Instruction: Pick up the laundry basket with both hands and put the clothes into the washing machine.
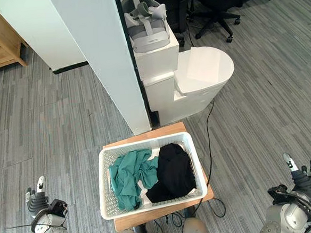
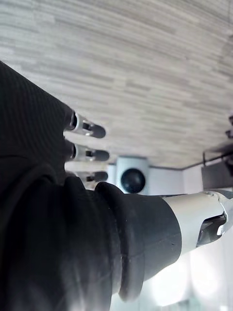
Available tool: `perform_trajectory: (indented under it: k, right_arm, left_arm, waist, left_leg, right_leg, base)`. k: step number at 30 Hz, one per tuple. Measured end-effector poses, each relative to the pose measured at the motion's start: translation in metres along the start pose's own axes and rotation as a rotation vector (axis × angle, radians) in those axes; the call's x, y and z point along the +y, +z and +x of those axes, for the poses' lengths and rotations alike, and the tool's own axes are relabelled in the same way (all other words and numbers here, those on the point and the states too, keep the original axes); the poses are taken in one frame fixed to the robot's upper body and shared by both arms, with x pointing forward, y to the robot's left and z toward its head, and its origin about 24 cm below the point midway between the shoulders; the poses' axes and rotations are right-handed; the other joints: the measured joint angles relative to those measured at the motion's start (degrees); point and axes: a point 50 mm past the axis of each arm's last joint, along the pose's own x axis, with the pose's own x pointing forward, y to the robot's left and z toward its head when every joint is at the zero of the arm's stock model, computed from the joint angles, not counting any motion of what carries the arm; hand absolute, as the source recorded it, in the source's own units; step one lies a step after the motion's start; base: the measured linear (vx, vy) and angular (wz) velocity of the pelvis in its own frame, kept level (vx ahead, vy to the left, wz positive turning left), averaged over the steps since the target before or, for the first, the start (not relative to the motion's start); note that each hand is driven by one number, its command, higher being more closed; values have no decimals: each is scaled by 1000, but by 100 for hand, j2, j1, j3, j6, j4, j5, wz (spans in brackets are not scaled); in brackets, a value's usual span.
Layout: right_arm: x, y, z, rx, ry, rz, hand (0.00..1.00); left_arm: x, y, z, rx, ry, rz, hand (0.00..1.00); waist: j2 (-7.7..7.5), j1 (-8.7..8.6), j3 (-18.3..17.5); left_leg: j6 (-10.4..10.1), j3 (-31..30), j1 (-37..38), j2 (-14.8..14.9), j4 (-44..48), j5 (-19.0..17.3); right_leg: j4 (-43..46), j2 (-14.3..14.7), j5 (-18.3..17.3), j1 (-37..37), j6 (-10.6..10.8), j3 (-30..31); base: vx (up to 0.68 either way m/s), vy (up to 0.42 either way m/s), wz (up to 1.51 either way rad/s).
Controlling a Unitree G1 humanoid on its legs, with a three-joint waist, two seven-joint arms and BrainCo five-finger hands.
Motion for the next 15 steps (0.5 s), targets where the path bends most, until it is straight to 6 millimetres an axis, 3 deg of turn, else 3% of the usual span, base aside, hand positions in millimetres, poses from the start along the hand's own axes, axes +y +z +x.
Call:
perform_trajectory:
  k: [6, 11, 15]
  right_arm:
    - [23, -8, 2, 26, 121, -34, 0]
    - [56, -38, 3, 146, 292, -81, 0]
    - [74, -74, -4, 299, 454, -226, 0]
  left_arm:
    - [-25, -9, -5, 18, -159, 128, 0]
    - [-39, -43, -10, 151, -338, 344, 0]
    - [-42, -63, -11, 239, -457, 541, 0]
  waist:
    - [73, -13, 60]
    - [179, -182, 129]
    - [222, -301, 177]
  left_leg:
    - [2, -2, 5, -23, 19, 1]
    - [9, -26, -5, -79, 26, 7]
    - [-23, -129, -9, -101, 30, 30]
  right_leg:
    - [-1, 0, 16, -25, -2, 88]
    - [-31, -4, 63, -30, 4, 121]
    - [-30, -2, 71, -35, 6, 132]
  base:
    - [-18, -2, -6]
    - [-5, 4, -1]
    - [-3, 0, -1]
